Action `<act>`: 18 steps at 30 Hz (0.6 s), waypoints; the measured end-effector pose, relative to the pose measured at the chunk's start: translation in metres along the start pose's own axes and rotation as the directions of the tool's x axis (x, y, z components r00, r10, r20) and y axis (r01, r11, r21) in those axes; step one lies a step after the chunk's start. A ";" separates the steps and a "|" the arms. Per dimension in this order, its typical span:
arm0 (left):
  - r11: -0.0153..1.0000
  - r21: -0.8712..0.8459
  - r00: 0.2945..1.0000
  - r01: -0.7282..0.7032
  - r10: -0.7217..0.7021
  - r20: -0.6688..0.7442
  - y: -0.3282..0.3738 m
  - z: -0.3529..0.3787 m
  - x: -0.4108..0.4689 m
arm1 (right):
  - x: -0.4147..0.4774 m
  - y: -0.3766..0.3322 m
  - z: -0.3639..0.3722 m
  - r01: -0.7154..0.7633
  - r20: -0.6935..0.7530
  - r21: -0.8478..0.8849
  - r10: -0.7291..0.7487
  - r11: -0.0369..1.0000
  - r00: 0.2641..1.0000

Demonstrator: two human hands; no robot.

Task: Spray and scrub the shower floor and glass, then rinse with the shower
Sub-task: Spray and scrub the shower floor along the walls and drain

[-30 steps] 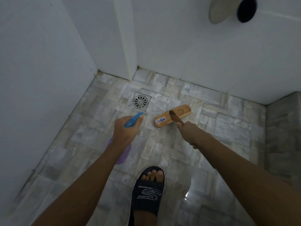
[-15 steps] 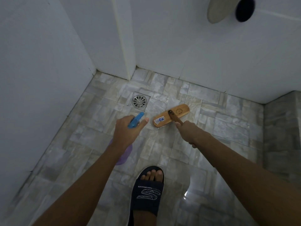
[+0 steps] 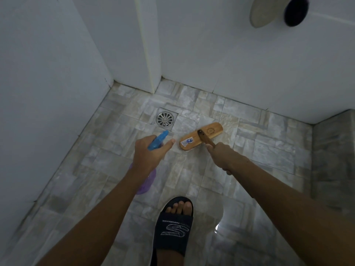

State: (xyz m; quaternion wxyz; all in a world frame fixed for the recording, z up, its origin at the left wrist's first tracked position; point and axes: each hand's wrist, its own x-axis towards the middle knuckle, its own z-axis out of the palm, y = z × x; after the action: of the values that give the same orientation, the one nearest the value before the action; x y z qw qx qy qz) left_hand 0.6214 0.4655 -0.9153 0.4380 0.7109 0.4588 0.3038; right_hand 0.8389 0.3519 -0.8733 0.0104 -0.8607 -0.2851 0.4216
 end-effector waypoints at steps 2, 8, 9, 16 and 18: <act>1.000 0.005 1.000 0.000 0.000 0.010 -0.001 0.000 0.001 | 0.000 -0.001 0.000 -0.002 -0.003 -0.011 0.002 1.000 1.000; 0.997 0.043 0.997 -0.071 0.072 -0.014 0.000 0.001 0.006 | 0.003 -0.001 -0.001 0.011 0.007 -0.032 -0.011 0.999 1.000; 0.994 0.065 0.995 -0.091 0.093 -0.029 -0.001 -0.001 0.008 | 0.003 0.000 -0.002 0.024 0.013 -0.043 -0.024 0.999 1.000; 0.965 0.183 0.918 -0.188 0.239 -0.315 -0.011 -0.039 0.041 | -0.020 0.008 0.004 0.128 0.099 -0.186 -0.111 0.974 0.989; 0.972 0.160 0.905 -0.174 0.222 -0.363 -0.012 -0.039 0.044 | -0.019 -0.008 0.000 0.163 0.116 -0.179 -0.143 0.970 0.983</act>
State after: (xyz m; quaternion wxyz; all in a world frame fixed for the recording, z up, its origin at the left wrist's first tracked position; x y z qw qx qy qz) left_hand 0.6018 0.5219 -0.9076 0.2634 0.7076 0.4777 0.4491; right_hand 0.8254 0.3492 -0.8576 -0.0529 -0.8105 -0.3893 0.4345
